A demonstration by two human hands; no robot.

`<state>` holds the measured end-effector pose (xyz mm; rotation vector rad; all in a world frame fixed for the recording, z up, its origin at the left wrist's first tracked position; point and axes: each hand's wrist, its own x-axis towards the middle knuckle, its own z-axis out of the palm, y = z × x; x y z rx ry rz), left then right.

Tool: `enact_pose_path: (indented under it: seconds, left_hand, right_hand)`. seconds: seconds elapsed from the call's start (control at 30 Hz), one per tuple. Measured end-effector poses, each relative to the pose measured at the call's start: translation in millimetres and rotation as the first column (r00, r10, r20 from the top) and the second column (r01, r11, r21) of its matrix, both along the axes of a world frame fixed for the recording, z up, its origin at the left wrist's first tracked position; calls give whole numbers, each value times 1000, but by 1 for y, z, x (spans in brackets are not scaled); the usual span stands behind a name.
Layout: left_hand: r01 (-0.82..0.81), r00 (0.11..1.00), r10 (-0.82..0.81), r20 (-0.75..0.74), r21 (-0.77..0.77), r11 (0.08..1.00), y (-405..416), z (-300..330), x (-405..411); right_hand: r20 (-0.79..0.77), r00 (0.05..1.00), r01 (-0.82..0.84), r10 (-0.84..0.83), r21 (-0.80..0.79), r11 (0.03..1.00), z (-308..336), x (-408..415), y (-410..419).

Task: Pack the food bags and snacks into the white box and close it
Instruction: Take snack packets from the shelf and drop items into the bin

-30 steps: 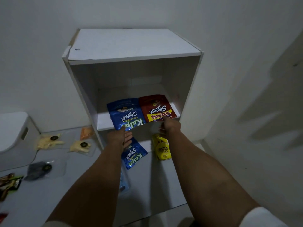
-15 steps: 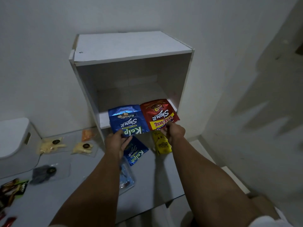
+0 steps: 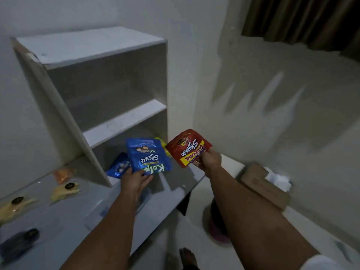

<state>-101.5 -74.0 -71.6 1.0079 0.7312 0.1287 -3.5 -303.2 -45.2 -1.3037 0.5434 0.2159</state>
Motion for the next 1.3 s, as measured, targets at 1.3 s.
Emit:
enact_pose_path:
  seconds: [1.3]
  left_hand:
    - [807, 477, -665, -574, -13, 590, -336, -153, 45]
  right_hand:
    - [-471, 880, -247, -62, -565, 787, -188, -91, -331]
